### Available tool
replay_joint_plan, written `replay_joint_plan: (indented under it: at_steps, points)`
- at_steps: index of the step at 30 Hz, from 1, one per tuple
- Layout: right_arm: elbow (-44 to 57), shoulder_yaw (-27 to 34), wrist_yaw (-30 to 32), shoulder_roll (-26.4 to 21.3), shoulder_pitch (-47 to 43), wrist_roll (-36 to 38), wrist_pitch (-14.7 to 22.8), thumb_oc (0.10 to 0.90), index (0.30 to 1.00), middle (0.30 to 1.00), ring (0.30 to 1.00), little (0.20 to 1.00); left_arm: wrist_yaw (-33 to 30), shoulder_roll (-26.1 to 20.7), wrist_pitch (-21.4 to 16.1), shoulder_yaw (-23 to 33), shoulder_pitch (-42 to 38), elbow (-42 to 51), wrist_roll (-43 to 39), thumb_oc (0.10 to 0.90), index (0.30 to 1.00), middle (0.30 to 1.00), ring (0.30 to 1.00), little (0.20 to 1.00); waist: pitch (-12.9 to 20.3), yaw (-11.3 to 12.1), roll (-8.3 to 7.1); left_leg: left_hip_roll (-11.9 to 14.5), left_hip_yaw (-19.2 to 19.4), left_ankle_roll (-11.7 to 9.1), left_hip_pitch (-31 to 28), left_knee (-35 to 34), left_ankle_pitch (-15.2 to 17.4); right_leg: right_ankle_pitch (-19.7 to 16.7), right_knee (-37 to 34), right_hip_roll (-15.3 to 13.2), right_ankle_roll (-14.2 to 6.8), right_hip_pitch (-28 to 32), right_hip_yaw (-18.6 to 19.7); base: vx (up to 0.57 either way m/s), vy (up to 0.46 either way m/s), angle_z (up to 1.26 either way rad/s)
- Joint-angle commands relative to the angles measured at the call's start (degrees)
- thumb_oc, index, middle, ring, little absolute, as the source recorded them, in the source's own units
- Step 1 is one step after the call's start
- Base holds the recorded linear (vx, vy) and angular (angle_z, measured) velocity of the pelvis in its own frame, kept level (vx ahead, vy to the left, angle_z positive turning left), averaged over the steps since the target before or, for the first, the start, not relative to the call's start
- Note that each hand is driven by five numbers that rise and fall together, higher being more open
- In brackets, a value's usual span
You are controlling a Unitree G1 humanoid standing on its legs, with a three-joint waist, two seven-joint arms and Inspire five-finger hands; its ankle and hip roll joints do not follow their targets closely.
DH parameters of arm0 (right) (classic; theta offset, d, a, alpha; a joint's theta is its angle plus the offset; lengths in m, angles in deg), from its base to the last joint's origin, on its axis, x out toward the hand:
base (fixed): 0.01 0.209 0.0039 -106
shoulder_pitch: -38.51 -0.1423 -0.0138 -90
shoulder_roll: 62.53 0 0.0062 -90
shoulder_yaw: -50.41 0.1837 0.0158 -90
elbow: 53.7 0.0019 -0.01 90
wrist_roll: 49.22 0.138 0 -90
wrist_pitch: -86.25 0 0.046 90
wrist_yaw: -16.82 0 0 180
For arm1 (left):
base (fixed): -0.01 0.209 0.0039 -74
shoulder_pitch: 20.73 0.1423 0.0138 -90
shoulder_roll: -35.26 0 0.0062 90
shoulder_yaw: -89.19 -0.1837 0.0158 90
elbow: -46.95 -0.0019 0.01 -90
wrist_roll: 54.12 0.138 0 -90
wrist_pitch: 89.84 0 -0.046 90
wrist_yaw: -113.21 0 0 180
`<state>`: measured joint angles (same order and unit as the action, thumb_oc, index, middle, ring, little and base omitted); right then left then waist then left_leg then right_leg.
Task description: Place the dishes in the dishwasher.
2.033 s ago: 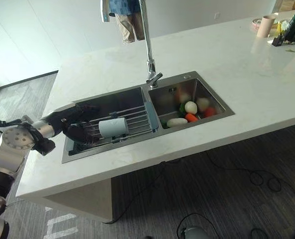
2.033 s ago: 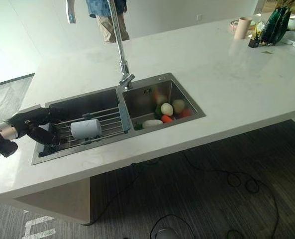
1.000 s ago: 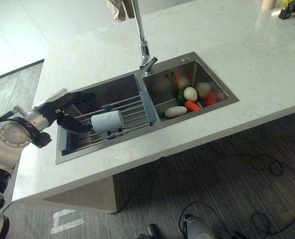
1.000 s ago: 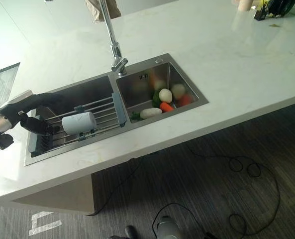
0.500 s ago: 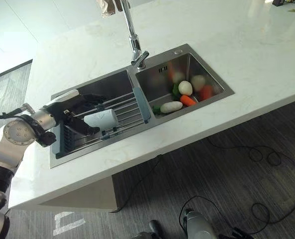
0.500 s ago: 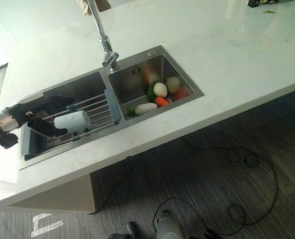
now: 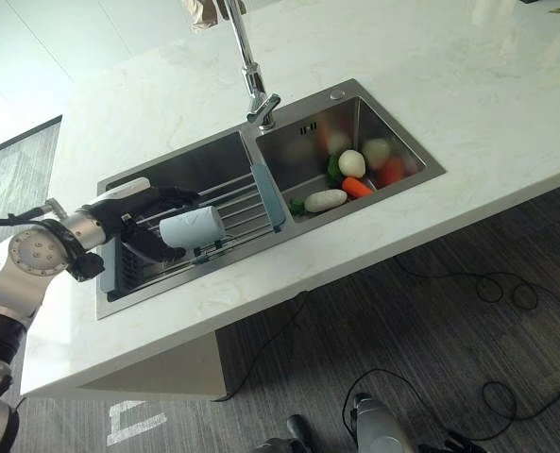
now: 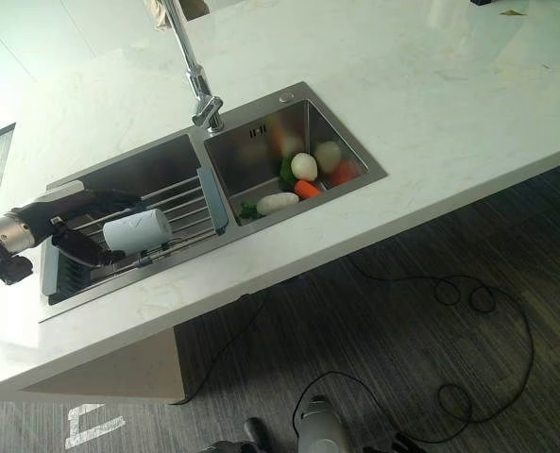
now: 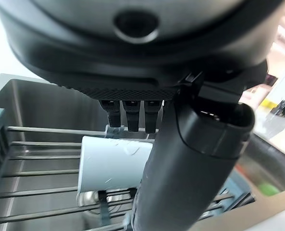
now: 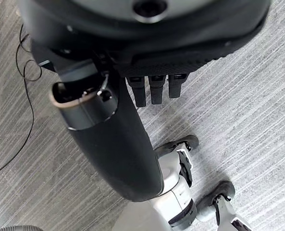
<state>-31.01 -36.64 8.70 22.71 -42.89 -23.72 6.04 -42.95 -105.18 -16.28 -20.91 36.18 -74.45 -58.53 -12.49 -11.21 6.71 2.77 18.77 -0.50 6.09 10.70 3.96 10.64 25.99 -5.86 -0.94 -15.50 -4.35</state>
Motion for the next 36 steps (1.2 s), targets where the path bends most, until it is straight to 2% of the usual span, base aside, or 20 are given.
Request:
replay_joint_plan:
  at_steps: [1, 4, 17, 36]
  points:
    - [2.3, 0.2, 0.0, -2.4, 3.8, 1.7, 1.1, 0.800, 0.900, 0.900, 0.900, 0.900, -6.8, -5.2, -2.1, 5.2, -5.7, -1.3, 1.0, 0.800, 0.900, 0.900, 0.900, 0.900, 3.2, -1.5, -0.06, 4.4, -3.3, -3.5, 1.4, 6.5, 8.6, -4.3, -8.8, -6.2, -11.8, 2.3, 2.8, 0.00, 0.000, 0.00]
    - [3.0, 0.0, 0.0, -2.3, 4.1, 1.6, 1.1, 0.800, 0.900, 0.900, 0.900, 0.900, -8.7, -4.9, -2.3, 5.6, -4.9, -2.1, 4.0, 0.800, 0.900, 0.900, 0.900, 0.900, 2.9, -1.6, -0.36, 4.5, -3.4, -3.5, 1.7, 6.5, 8.5, -4.4, -8.8, -6.2, -11.8, 1.9, 2.9, 0.00, 0.000, 0.00]
    - [4.3, 0.2, -0.2, -2.8, 4.3, 1.4, 0.9, 0.800, 0.900, 0.900, 0.900, 0.900, -12.2, -3.2, -1.3, 6.5, -3.9, -2.0, 5.5, 0.800, 0.900, 0.900, 0.900, 0.900, 1.7, -2.1, -0.58, 4.4, -3.4, -3.5, 2.2, 6.5, 8.1, -4.6, -8.8, -6.1, -11.5, 1.2, 3.2, 0.00, 0.003, -0.01]
    - [7.0, -0.6, -0.6, -3.8, 4.0, 0.6, 0.8, 0.800, 0.900, 0.900, 0.900, 0.900, -12.5, -2.1, 1.0, 6.0, -3.4, -1.7, 6.3, 0.800, 0.900, 0.900, 0.900, 0.900, -0.8, -2.3, -0.69, 3.7, -4.3, -3.4, 3.3, 6.5, 7.5, -5.0, -8.8, -6.2, -11.2, 0.2, 3.6, 0.01, 0.005, -0.01]
